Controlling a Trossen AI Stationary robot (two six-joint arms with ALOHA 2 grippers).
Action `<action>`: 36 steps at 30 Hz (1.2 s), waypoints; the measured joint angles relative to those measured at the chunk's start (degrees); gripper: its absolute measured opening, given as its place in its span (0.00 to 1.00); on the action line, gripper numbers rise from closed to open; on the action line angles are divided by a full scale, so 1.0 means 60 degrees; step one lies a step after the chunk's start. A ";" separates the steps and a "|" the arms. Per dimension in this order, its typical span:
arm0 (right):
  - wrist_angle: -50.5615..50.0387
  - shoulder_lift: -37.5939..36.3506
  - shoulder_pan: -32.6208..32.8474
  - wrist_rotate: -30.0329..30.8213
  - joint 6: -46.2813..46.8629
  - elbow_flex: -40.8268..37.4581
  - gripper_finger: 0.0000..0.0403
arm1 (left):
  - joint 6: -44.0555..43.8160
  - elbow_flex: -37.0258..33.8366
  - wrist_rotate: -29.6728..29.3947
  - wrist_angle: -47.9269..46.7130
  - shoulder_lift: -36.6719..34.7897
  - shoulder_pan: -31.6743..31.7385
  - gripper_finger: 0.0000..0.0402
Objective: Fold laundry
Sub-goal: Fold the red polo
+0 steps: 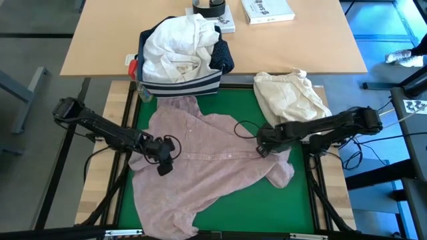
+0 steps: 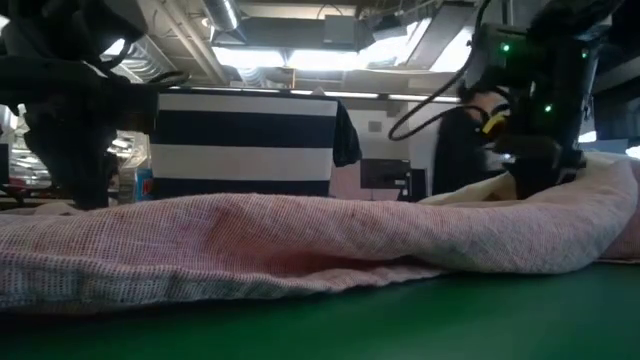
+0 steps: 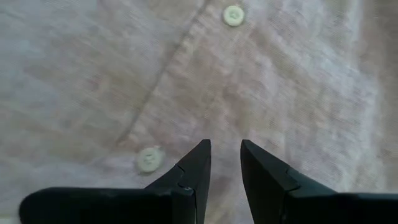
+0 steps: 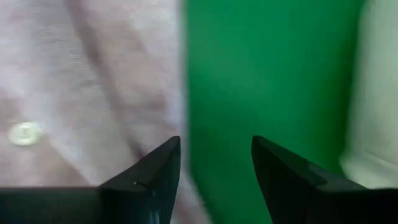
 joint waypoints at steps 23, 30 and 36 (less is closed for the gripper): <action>0.0113 0.0035 0.0348 0.0234 -0.1509 0.1864 0.45 | 0.1348 -0.0065 -0.0142 0.1165 0.0003 0.0161 0.21; 0.2428 0.0559 -0.0830 -0.2537 -0.3633 0.1088 0.45 | 0.0922 -0.0065 -0.0556 0.1110 0.0003 0.0680 0.21; 0.3572 0.1151 -0.1549 -0.4414 -0.4757 0.0668 0.45 | 0.0915 -0.0065 -0.0437 0.1079 -0.0001 0.1027 0.21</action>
